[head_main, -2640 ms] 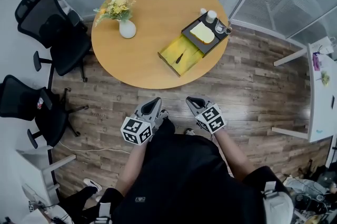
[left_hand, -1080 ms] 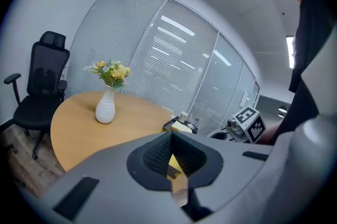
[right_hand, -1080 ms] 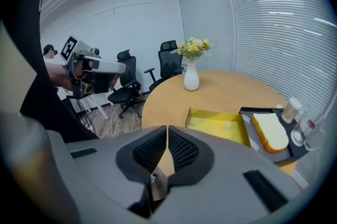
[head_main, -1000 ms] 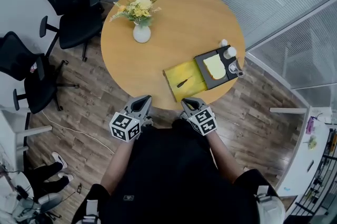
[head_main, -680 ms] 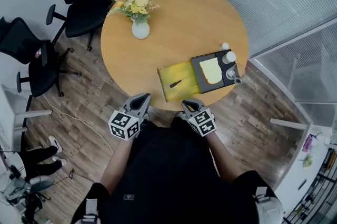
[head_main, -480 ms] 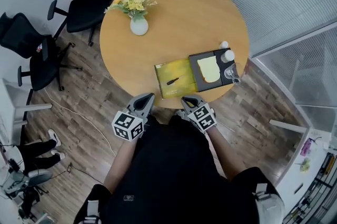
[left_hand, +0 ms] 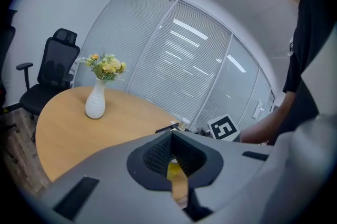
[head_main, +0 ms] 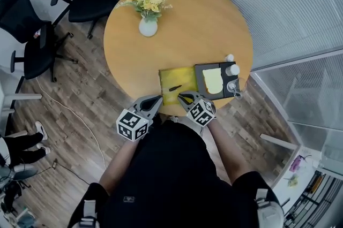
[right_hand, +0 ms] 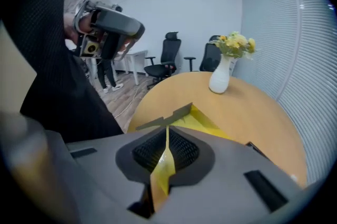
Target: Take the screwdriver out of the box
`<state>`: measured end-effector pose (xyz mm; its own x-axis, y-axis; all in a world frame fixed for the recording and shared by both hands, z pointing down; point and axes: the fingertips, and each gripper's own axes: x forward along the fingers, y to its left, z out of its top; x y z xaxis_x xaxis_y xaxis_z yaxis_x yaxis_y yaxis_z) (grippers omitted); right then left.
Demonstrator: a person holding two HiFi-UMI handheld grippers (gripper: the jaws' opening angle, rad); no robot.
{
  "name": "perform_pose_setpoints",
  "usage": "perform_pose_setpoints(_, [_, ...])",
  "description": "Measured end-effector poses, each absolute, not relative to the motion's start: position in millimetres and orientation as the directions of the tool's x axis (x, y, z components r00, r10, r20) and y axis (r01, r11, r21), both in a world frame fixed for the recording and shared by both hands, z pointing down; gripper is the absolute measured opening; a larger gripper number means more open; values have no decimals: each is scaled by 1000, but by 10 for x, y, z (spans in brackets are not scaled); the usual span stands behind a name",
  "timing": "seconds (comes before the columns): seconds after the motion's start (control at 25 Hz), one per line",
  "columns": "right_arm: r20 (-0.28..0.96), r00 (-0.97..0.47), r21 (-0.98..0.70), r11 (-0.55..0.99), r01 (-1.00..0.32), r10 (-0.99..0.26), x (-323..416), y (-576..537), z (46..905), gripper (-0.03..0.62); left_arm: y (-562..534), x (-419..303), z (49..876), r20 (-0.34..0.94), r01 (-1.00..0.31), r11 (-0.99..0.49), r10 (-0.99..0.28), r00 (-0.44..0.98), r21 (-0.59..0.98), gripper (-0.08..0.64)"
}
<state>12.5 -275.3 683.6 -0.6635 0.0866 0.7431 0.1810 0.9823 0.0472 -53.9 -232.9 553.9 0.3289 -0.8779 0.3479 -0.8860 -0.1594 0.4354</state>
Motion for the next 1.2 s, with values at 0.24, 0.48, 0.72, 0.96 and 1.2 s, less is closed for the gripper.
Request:
perform_pose_setpoints(0.24, [841,-521,114,896,428,142,-60,-2760,7139,11,-2387,-777,5564,317,-871,-216,-870,377,442,5])
perform_pose_setpoints(0.48, [935,-339,146,752,642,107,-101,-2876,7547,58,-2380,-1042,5592,303,-873,-216,-879,369,438,5])
perform_pose_setpoints(0.72, [960,-238,66,704,708,149,-173,-2870,7772,69,-2271,-1217,5638,312,-878,-182,-887,341,443,6])
perform_pose_setpoints(0.96, [977,-144,5,665,747,155,-172,-2848,8039,72,-2173,-1414,5698,321,-879,-139,-896,308,455,6])
perform_pose_setpoints(1.2, [982,-102,-27,648,761,161,-165,-2809,8106,63,-2130,-1551,5688,330,-883,-128,-896,298,451,5])
